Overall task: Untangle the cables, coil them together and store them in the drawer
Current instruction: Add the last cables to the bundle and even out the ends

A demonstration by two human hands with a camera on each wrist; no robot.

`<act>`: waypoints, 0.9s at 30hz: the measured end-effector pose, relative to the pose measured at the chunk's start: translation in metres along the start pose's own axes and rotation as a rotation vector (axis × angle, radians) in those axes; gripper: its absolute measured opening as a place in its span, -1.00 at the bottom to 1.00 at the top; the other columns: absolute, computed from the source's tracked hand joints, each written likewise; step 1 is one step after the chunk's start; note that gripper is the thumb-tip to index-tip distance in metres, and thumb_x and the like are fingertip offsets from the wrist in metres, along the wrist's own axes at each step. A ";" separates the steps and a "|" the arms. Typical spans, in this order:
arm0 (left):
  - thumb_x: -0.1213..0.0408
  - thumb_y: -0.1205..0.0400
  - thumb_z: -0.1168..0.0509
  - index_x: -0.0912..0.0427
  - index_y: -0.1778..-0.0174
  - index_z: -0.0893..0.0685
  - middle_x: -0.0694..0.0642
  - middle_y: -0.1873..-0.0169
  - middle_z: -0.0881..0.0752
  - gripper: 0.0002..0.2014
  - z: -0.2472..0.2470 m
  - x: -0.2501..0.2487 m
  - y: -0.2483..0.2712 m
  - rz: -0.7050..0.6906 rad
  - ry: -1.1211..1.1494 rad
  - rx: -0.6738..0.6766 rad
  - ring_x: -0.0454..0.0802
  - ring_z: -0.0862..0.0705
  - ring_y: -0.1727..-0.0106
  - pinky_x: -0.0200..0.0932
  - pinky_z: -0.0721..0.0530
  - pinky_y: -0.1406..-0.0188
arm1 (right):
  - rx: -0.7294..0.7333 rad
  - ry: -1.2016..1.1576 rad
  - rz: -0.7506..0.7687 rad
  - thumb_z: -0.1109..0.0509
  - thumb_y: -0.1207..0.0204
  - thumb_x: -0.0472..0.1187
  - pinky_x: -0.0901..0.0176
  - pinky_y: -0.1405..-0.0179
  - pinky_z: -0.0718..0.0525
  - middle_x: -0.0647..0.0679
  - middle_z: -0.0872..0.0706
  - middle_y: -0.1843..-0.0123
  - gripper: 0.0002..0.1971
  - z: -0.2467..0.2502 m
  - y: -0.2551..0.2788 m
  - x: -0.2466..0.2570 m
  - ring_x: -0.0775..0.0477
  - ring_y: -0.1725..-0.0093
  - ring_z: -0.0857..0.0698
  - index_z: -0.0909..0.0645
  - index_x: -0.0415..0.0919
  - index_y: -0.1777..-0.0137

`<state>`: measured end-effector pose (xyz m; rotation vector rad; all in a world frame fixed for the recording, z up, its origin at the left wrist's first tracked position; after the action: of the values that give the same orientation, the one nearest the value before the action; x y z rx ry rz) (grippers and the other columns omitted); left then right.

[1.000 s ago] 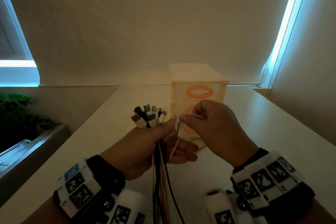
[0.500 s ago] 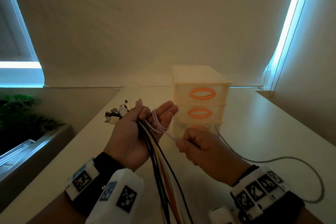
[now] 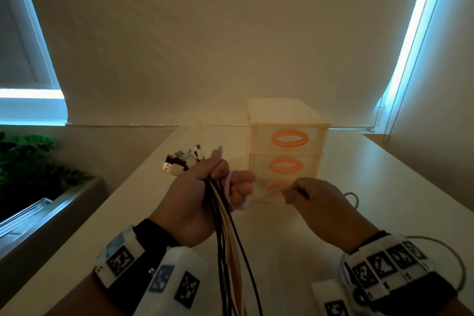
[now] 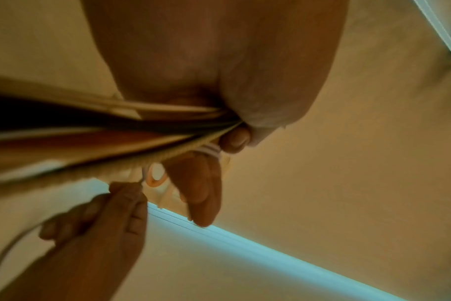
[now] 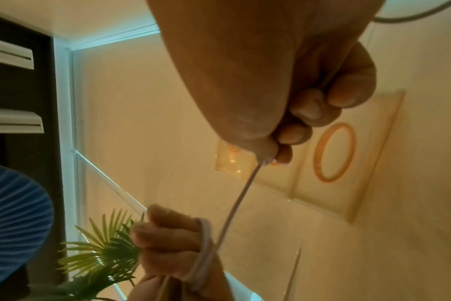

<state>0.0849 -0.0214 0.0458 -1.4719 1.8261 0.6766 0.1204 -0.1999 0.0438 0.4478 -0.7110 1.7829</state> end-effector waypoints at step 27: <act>-0.05 -0.76 -0.20 0.15 0.41 -0.45 0.20 0.20 -0.80 -0.53 0.031 -0.024 -0.001 -0.137 0.220 -0.176 0.02 -0.75 0.36 -0.23 -0.78 0.34 | 0.144 -0.009 0.105 -0.34 -0.66 -0.03 0.45 0.31 -0.46 0.13 -0.66 0.21 -0.82 -0.031 0.000 0.008 0.26 0.27 -0.57 -0.68 0.03 0.16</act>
<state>0.0948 0.0169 0.0452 -1.8322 1.8432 0.6417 0.1196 -0.1740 0.0258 0.5233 -0.6249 1.9397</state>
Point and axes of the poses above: each hand's wrist, its own y-axis away from the middle knuckle, its own z-axis out of the back of the hand, x = y × z, the point moved 10 cm from there along -y, towards the middle knuckle
